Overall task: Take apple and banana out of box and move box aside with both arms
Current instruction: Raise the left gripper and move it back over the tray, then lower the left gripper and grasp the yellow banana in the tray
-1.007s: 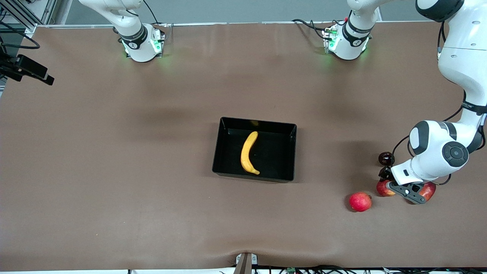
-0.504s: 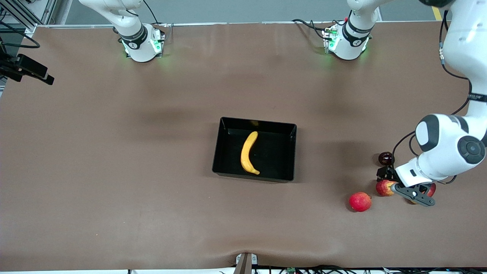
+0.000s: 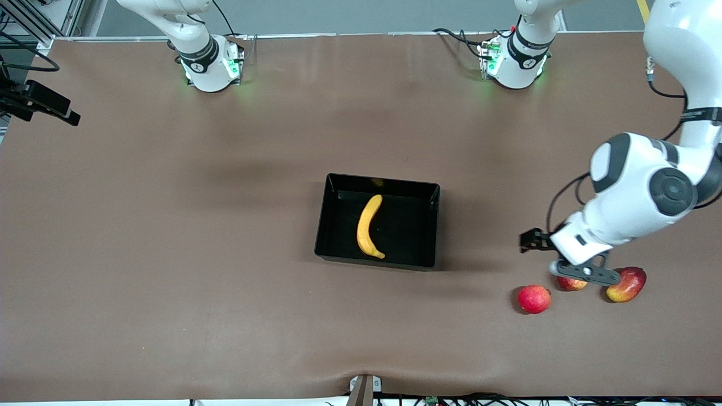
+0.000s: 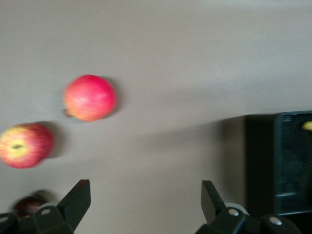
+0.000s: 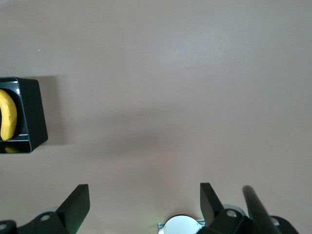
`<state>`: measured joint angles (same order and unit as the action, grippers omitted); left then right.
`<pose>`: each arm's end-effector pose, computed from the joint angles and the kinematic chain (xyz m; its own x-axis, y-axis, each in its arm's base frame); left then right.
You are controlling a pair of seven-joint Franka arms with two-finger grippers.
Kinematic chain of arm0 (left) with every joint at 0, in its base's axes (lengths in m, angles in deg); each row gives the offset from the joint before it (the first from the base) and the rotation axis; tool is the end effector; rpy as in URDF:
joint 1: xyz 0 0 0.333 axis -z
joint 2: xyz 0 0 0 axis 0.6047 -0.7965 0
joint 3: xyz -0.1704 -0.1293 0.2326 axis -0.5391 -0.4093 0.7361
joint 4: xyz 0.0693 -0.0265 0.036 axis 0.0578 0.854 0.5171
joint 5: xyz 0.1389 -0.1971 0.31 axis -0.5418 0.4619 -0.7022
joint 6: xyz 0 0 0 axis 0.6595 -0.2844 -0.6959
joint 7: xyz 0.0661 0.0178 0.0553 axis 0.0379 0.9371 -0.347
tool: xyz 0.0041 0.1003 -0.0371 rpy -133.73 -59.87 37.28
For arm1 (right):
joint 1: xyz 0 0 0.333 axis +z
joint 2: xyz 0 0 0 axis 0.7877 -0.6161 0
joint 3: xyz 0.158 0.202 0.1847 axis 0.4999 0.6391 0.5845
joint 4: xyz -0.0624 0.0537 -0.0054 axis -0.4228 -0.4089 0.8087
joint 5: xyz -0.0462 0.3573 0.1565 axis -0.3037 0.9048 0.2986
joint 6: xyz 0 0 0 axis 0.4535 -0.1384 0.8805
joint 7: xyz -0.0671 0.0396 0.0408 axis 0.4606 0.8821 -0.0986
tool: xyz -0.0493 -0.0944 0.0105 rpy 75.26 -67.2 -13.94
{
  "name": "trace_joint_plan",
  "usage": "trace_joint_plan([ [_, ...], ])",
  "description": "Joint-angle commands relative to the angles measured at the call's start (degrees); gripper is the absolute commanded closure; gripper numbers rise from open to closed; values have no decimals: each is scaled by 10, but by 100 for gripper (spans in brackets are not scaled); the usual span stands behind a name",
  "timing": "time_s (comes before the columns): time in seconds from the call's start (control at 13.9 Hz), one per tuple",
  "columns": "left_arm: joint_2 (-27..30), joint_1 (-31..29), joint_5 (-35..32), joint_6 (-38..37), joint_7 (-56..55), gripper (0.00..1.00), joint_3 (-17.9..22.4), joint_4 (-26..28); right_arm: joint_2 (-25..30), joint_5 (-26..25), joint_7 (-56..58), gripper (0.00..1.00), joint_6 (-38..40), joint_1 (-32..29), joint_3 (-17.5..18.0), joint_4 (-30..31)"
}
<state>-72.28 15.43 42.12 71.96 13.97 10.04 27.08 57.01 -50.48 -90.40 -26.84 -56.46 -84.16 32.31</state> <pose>0.6669 -0.1367 0.3883 0.9864 -0.1435 0.0802 -0.1529 -0.9800 0.1275 0.5158 -0.0201 0.6704 0.9852 -0.1467 -0.0889 -0.1527 -0.9862 -0.0641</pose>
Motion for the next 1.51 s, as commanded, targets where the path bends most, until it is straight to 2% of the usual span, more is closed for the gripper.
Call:
trace_joint_plan([
  [0.0,11,40,0,-6,-95,0,-17,10,1,11,10,0,2,-12,6,1],
  [0.36,-15,144,-3,-1,-212,0,-14,-19,1,11,10,0,2,-12,6,1],
  [0.72,-60,202,-32,46,-251,0,-4,-27,1,11,10,0,1,-12,6,1],
  [0.94,-89,253,-61,68,-292,0,25,-51,1,12,10,0,2,-12,6,1],
  [1.22,-98,318,-63,80,-312,0,75,-55,-4,13,10,0,2,-13,6,1],
  [1.44,-101,328,-69,85,-315,0,81,-55,-7,13,10,0,2,-12,6,1],
])
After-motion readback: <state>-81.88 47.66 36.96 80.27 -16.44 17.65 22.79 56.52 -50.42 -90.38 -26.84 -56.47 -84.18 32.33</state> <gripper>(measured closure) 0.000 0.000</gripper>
